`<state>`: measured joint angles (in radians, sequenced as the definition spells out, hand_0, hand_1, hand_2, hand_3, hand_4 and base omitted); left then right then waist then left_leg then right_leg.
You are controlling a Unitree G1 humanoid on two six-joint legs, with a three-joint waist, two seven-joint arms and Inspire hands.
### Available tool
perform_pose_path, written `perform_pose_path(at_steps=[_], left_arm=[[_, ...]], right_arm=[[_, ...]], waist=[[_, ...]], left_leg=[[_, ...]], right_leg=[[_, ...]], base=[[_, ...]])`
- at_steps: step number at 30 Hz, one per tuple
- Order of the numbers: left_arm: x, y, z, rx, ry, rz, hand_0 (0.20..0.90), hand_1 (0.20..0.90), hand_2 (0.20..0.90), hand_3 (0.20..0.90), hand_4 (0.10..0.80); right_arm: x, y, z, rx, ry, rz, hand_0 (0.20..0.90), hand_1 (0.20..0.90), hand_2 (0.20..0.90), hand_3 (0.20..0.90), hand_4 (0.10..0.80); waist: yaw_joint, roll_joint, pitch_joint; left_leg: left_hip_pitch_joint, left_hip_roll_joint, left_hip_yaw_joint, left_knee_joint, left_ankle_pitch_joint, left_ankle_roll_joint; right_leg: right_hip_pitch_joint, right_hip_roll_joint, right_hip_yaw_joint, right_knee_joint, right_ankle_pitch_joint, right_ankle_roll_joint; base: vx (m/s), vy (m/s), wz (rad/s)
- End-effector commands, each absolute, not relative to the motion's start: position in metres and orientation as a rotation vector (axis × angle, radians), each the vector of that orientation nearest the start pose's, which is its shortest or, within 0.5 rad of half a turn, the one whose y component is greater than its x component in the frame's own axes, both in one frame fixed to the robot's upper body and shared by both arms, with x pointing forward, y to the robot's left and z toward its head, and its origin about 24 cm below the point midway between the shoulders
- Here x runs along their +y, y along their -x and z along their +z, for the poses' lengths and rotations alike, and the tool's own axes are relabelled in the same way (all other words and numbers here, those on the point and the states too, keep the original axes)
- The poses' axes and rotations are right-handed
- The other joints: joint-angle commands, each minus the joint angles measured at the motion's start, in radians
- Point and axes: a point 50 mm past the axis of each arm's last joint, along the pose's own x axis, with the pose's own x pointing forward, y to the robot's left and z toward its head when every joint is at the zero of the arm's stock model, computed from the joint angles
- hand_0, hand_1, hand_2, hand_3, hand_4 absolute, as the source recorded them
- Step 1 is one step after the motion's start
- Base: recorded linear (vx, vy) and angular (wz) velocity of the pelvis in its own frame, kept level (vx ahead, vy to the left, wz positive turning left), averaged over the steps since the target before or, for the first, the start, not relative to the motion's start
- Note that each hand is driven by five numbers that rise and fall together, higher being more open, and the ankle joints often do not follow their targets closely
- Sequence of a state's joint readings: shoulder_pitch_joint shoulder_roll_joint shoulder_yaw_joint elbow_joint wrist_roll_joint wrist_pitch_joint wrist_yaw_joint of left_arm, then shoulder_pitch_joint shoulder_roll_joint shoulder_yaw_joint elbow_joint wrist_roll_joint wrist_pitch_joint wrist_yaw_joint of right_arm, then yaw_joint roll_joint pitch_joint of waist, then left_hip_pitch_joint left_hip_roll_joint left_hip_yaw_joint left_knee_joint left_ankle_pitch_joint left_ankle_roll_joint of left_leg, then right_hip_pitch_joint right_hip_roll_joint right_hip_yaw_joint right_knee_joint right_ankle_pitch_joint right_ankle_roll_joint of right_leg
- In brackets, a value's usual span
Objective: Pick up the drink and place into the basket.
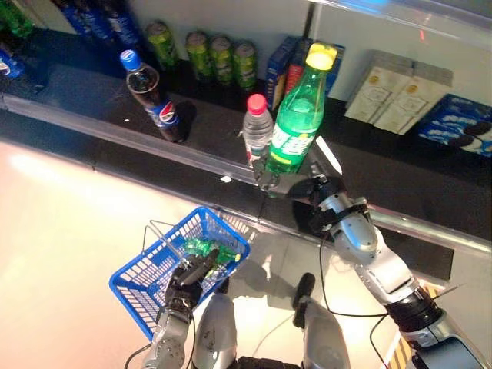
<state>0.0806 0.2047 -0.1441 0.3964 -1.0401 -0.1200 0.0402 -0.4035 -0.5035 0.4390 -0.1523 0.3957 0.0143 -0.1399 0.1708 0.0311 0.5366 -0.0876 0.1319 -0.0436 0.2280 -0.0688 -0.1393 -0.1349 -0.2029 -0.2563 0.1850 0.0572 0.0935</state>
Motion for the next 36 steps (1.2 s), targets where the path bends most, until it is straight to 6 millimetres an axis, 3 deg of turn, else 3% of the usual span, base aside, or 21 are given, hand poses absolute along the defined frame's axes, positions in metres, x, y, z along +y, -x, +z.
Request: perform_pose_path(at_steps=[1, 5, 9, 13, 25, 30, 36], left_arm=[[0.204, -0.230, 0.039, -0.075, 0.624, -0.055, 0.300, 0.300, 0.300, 0.200, 0.100], [0.189, -0.230, 0.067, -0.170, 0.636, -0.252, 0.300, 0.300, 0.300, 0.200, 0.100], [0.157, -0.221, 0.105, -0.314, 0.651, -0.669, 0.300, 0.300, 0.300, 0.200, 0.100], [0.142, -0.219, 0.122, -0.349, 0.703, -0.844, 0.300, 0.300, 0.300, 0.200, 0.100], [0.128, -0.203, 0.153, -0.447, 0.746, -1.163, 0.300, 0.300, 0.300, 0.200, 0.100], [0.128, -0.199, 0.166, -0.516, 0.684, -1.225, 0.300, 0.300, 0.300, 0.200, 0.100], [0.135, -0.193, 0.173, -0.529, 0.661, -1.267, 0.300, 0.300, 0.300, 0.200, 0.100]], right_arm=[[-0.075, -0.252, 0.237, -0.782, -0.027, 0.576, 0.300, 0.300, 0.300, 0.200, 0.100], [-0.066, -0.255, 0.237, -0.768, -0.039, 0.570, 0.300, 0.300, 0.300, 0.200, 0.100], [-0.055, -0.258, 0.231, -0.745, -0.015, 0.547, 0.300, 0.300, 0.300, 0.200, 0.100], [-0.047, -0.259, 0.219, -0.698, -0.020, 0.560, 0.300, 0.300, 0.300, 0.200, 0.100], [-0.032, -0.267, 0.202, -0.580, -0.016, 0.554, 0.300, 0.300, 0.300, 0.200, 0.100], [-0.021, -0.277, 0.185, -0.523, 0.066, 0.504, 0.300, 0.300, 0.300, 0.200, 0.100], [-0.029, -0.291, 0.153, -0.396, 0.129, 0.410, 0.300, 0.300, 0.300, 0.200, 0.100]], waist=[[0.041, 0.006, -0.152], [0.075, 0.010, -0.150], [0.109, 0.018, -0.152], [0.115, 0.018, -0.164], [0.164, 0.011, -0.178], [0.197, 0.004, -0.179], [0.226, 0.003, -0.187]], left_leg=[[-0.077, -0.040, -0.010, 0.063, 0.142, 0.032], [-0.077, -0.050, -0.036, 0.059, 0.137, 0.033], [-0.076, -0.058, -0.057, 0.057, 0.130, 0.032], [-0.072, -0.058, -0.062, 0.051, 0.127, 0.029], [-0.091, -0.072, -0.089, 0.059, 0.110, 0.025], [-0.102, -0.082, -0.102, 0.072, 0.102, 0.022], [-0.121, -0.094, -0.110, 0.075, 0.095, 0.021]], right_leg=[[0.146, 0.008, 0.004, 0.008, -0.106, -0.039], [0.158, 0.000, -0.023, 0.007, -0.107, -0.037], [0.171, -0.013, -0.056, 0.012, -0.106, -0.034], [0.177, -0.025, -0.073, 0.013, -0.106, -0.024], [0.192, -0.046, -0.123, 0.008, -0.106, -0.006], [0.205, -0.055, -0.147, 0.010, -0.106, 0.000], [0.217, -0.064, -0.173, 0.003, -0.107, 0.008]], base=[[-0.031, -0.015, 0.30], [-0.036, -0.028, 0.22], [-0.008, -0.002, 0.27], [0.035, 0.035, 0.26], [0.031, 0.000, 0.18], [0.063, -0.023, 0.15], [0.043, -0.008, 0.16]])
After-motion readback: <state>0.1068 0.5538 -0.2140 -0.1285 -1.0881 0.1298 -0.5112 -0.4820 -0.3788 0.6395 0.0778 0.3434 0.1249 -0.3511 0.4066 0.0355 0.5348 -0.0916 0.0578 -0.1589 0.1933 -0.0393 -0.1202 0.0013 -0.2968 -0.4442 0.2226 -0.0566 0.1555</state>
